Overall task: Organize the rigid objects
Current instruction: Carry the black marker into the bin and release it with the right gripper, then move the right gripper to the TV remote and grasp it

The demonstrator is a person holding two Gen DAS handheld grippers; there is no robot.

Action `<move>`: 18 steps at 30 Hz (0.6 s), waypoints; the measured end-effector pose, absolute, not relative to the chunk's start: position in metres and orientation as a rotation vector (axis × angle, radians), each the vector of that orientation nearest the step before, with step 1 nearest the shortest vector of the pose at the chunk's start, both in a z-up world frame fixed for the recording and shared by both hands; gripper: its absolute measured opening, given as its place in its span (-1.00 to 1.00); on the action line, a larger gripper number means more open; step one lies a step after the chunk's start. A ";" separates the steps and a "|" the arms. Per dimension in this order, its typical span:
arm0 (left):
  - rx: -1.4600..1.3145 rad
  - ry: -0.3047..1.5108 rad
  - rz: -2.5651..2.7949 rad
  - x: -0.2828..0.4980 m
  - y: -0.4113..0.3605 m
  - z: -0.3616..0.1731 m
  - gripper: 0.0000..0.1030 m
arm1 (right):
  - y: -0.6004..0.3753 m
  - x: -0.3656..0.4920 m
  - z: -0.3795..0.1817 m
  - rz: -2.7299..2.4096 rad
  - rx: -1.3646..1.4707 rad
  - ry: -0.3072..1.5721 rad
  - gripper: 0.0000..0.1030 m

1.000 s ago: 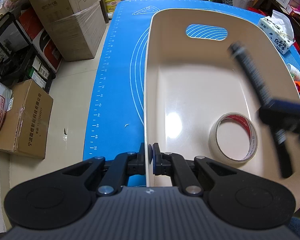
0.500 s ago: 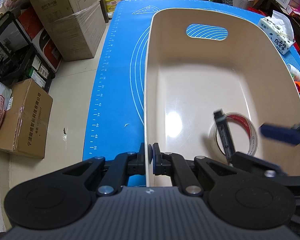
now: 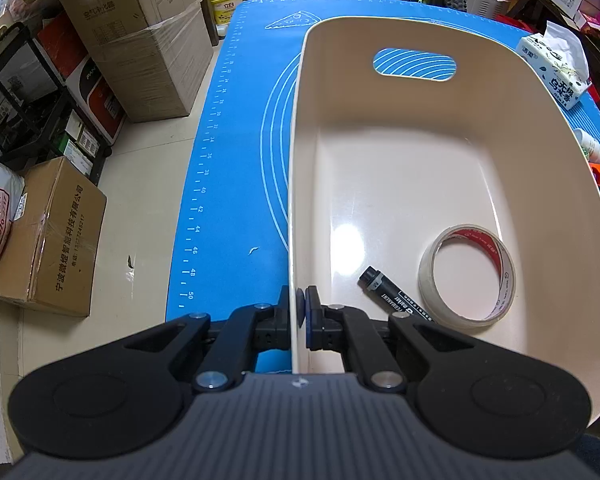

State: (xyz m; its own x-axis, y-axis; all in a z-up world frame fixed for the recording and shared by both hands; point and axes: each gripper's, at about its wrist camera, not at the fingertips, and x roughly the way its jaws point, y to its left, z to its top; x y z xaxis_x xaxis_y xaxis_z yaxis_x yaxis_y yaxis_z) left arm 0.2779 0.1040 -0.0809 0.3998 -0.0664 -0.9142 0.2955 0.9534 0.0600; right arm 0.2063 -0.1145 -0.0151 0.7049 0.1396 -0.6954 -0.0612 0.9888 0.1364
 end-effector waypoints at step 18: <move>0.230 1.140 -0.229 0.279 0.104 -0.080 -0.88 | -0.230 0.178 -0.091 -0.041 0.080 0.961 0.52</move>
